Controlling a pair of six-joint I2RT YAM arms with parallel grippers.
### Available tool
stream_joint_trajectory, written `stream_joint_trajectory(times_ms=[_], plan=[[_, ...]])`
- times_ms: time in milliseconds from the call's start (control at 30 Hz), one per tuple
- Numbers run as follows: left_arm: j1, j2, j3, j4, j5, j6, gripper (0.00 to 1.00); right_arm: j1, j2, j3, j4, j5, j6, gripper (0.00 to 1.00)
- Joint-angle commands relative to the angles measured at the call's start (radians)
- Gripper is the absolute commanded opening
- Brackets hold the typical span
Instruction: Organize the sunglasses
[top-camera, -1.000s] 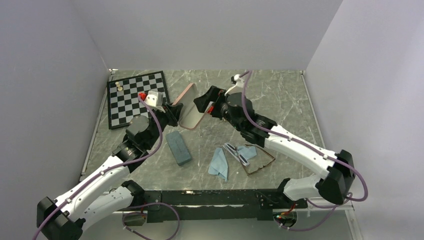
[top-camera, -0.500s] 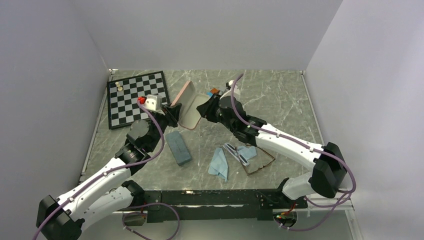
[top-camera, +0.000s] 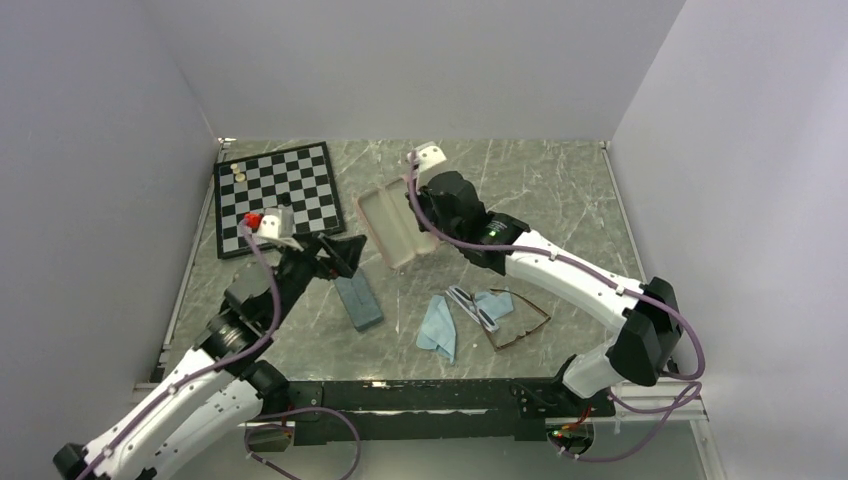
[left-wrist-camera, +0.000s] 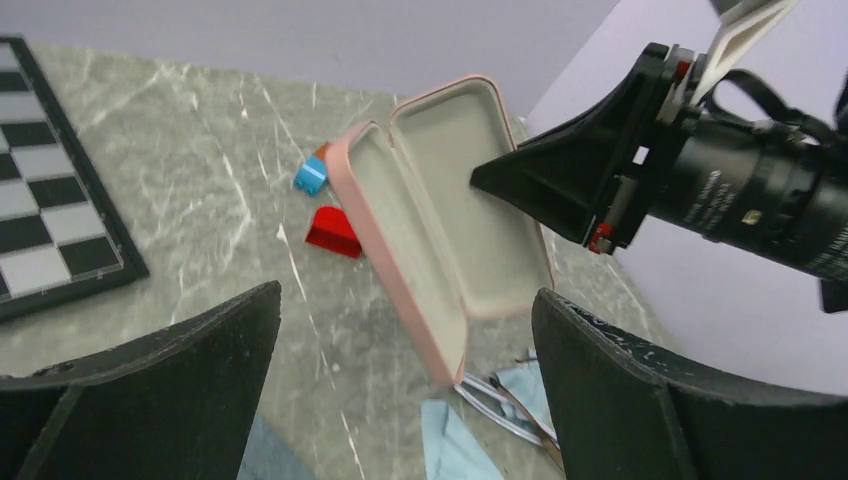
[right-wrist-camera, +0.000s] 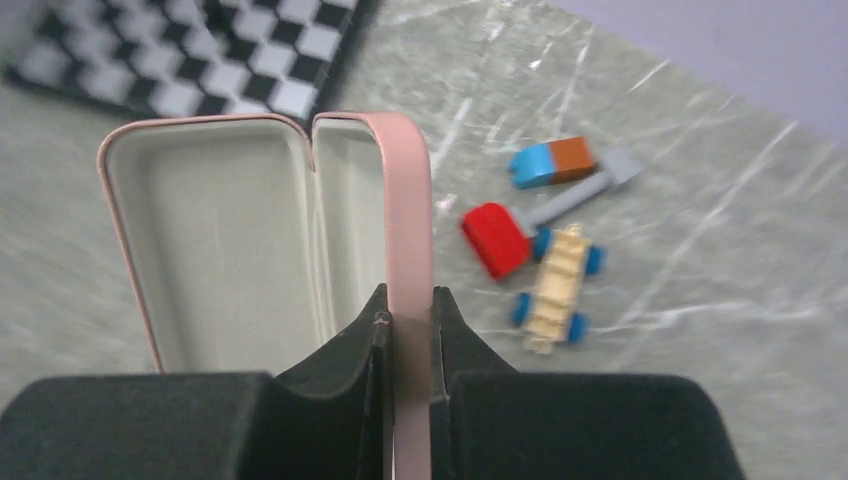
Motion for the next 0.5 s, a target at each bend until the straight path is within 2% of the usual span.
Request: stream_joint_trajectory(times_ms=[0,133,300,467], plan=[[-0.004,-0.133,-0.002,-0.266,-0.031,-0.135,0.99,0.002,0.021,0.017,-0.083,-0.089,-0.679,0.0],[-0.003,-0.198,-0.027,-0.439,-0.122,-0.188,0.99,0.003,0.055,-0.038,-0.083,-0.128,-0.976,0.0],[-0.003,-0.245,-0.08,-0.56,-0.183,-0.283,0.99,0.016,0.152,-0.008,-0.057,-0.147,-1.057,0.0],[-0.002,-0.249,-0.113,-0.618,-0.199,-0.363,0.99,0.051,0.284,-0.015,0.073,-0.027,-1.133,0.0]])
